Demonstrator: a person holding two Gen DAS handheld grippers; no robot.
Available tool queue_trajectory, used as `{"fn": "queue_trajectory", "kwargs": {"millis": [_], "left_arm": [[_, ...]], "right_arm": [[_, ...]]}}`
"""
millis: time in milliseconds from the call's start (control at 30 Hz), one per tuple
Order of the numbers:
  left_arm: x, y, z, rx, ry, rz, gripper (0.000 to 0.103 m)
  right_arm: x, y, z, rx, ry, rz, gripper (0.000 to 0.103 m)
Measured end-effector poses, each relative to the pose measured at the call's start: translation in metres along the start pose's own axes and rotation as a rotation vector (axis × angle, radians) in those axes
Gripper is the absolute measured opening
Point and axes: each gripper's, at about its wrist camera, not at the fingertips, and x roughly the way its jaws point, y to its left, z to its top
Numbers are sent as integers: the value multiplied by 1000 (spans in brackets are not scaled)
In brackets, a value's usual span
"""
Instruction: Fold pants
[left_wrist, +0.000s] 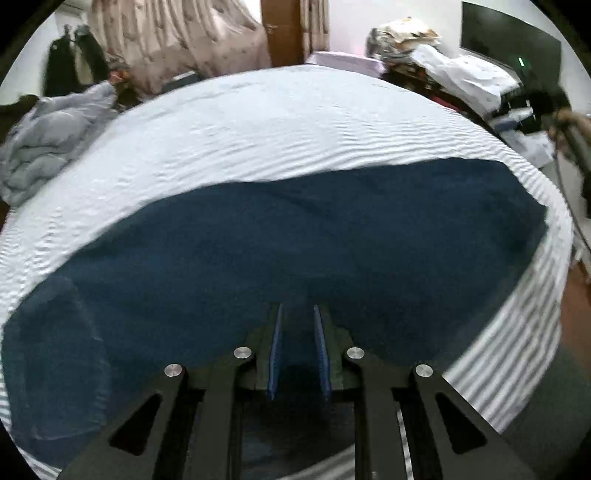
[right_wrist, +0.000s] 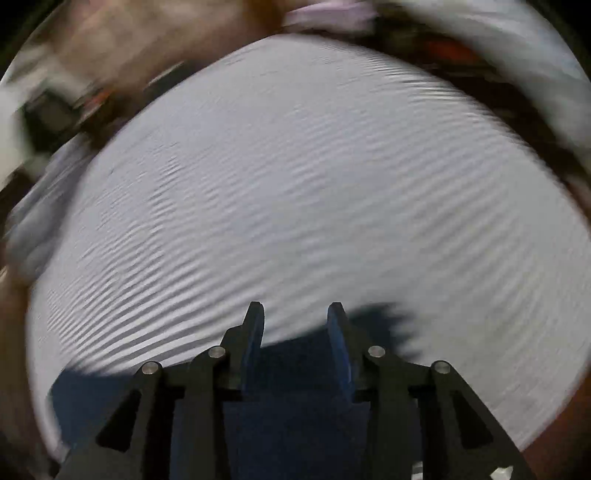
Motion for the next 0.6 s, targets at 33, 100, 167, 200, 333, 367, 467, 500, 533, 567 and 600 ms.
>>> {"fn": "queue_trajectory", "kwargs": {"millis": [33,100,167,200,333,367,467,500,533,567,600], "left_arm": [[1,4,0,1,-2,19,19],[6,17,-3,-13,13,54,20],[13,32,-11,-41,47,48,20],[16,36,-16,-46,66,43,20],[17,42,-40,-61,69,-3,19],[15,43,-41,-60,72,-15,19],[13,50,-46,-90,82,-49,19],[12,53,-46,-103,85,-63,19],[12,55,-47,-107,86,-69,19],[11,55,-48,-107,86,-75,19],[11,56,-49,-106,84,-80,19]], "right_arm": [[10,30,3,-50,52,83,34],[34,89,4,-131,153,244,34],[66,154,0,-191,255,379,34],[88,197,-6,-226,335,463,34],[159,311,-41,-366,534,530,34],[179,337,-51,-402,575,516,34],[220,378,-74,-450,677,504,34],[234,388,-81,-451,718,497,34],[244,394,-89,-449,769,501,34],[250,393,-98,-446,808,502,34],[253,395,-106,-432,834,529,34]]}}
